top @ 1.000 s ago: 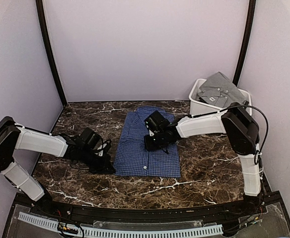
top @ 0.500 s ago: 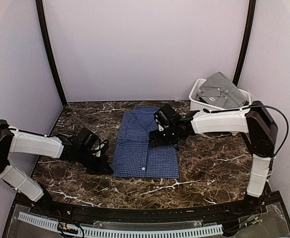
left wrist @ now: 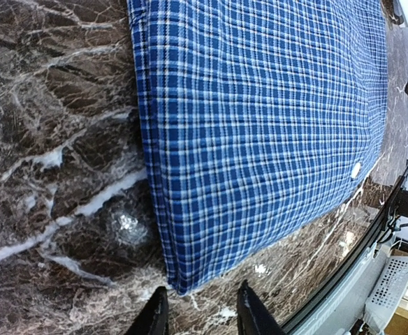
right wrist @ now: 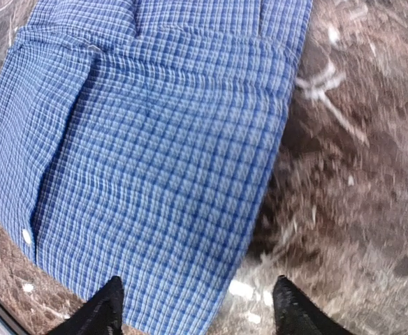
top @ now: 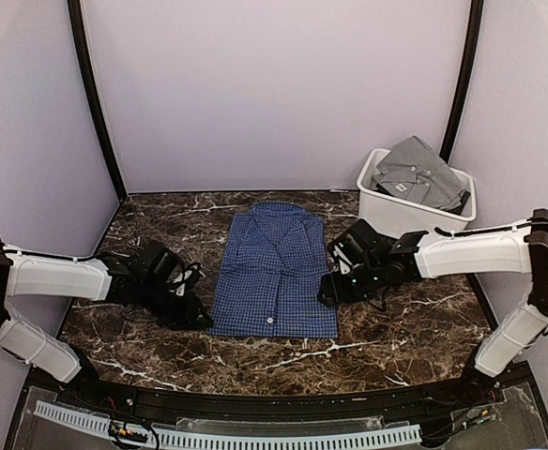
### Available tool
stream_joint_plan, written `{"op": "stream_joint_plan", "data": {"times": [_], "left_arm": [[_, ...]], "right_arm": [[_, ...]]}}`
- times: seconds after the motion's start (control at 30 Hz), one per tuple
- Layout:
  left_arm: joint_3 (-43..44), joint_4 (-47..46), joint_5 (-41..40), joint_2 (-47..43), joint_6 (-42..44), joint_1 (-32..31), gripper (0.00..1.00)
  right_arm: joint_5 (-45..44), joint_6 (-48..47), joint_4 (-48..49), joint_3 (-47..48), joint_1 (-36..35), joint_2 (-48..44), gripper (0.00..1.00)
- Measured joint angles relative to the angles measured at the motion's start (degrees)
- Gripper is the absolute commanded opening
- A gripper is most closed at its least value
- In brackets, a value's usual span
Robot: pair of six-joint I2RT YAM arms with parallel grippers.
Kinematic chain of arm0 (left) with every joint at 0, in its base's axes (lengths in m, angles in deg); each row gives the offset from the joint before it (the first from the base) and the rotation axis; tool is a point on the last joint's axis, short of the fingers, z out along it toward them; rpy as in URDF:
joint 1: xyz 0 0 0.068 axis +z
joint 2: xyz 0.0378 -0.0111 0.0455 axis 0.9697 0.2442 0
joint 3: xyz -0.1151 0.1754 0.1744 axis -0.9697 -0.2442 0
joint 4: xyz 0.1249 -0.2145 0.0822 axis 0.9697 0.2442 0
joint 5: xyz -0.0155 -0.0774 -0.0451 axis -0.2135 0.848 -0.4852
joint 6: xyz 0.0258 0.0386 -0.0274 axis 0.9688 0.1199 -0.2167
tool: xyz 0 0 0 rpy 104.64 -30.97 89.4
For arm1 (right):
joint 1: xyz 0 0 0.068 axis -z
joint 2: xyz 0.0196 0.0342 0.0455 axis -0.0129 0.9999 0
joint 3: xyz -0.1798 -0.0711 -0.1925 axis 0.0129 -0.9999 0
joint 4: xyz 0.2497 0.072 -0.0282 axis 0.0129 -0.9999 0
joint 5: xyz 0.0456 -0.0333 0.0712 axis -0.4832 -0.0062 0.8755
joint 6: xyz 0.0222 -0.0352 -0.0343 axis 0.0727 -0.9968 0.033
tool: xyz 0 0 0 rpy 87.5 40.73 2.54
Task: Fold and stack the long sleeve shirts
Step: Pick up the 2/3-rectangle-folded shirt from the center of the board.
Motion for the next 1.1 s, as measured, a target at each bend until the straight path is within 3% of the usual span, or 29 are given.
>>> {"op": "stream_joint_plan", "data": {"times": [0.27, 1.1], "left_arm": [[-1.07, 0.35, -0.55, 0.0, 1.11, -0.55, 0.29], [-2.38, -2.08, -1.84, 2.05, 1.53, -2.45, 0.19]], "right_arm": [[4.44, 3.1, 1.64, -10.67, -2.32, -7.04, 0.38], [6.4, 8.44, 7.26, -14.36, -7.69, -3.17, 0.2]]}}
